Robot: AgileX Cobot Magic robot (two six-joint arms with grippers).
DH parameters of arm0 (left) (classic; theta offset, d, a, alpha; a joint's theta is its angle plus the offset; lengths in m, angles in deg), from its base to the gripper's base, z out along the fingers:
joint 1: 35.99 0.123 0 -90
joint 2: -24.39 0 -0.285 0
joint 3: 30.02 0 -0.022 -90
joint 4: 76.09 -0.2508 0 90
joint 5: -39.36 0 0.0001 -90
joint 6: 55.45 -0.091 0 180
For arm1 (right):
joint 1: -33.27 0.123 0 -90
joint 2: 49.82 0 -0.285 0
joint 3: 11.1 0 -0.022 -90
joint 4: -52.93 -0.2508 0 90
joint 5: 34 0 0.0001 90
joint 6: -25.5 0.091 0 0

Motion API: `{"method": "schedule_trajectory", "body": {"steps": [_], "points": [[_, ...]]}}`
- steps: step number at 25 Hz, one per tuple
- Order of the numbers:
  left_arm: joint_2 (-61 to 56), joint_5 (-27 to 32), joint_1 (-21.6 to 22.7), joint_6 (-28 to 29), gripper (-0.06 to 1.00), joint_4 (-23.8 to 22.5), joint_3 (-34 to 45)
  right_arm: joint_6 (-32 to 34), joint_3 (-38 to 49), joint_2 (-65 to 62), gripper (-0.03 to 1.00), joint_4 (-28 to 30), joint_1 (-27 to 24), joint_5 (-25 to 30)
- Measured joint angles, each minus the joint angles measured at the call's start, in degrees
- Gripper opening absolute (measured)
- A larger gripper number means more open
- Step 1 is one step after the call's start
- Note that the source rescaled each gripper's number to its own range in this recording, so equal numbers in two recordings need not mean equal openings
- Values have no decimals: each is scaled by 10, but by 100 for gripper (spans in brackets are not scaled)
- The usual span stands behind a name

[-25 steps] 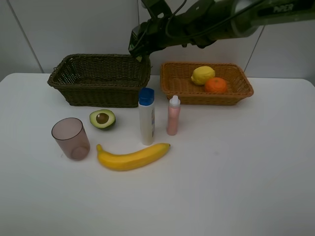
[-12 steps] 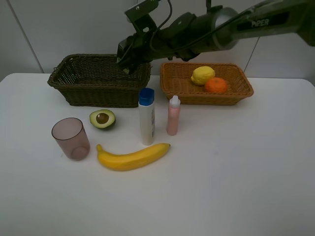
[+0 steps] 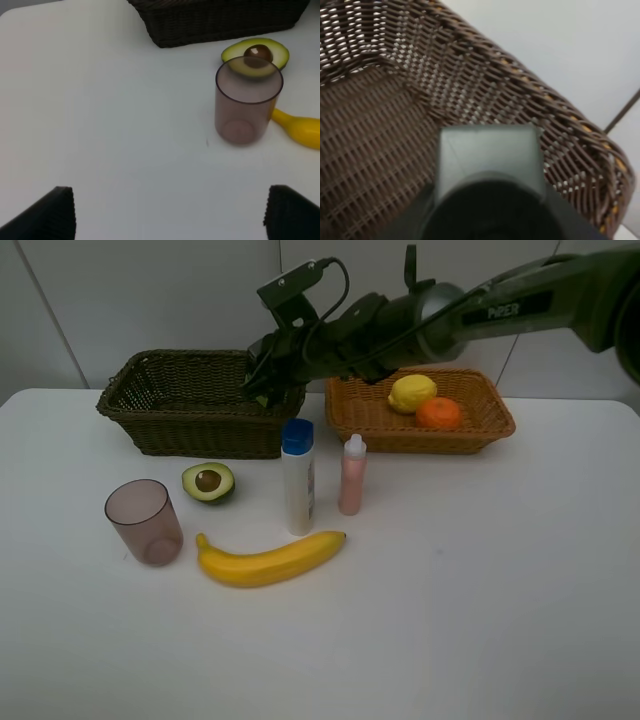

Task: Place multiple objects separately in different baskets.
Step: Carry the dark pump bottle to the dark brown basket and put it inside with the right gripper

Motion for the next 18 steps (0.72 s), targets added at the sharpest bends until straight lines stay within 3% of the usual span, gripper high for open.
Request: {"method": "schedule_trajectory", "body": {"steps": [14, 16, 18], "points": [[0, 0, 0, 0, 100, 0, 0, 12, 0, 0, 11, -15, 0, -4], [0, 0, 0, 0, 100, 0, 0, 13, 0, 0, 18, -16, 0, -4], [0, 0, 0, 0, 100, 0, 0, 13, -1, -2, 37, -17, 0, -4]]}}
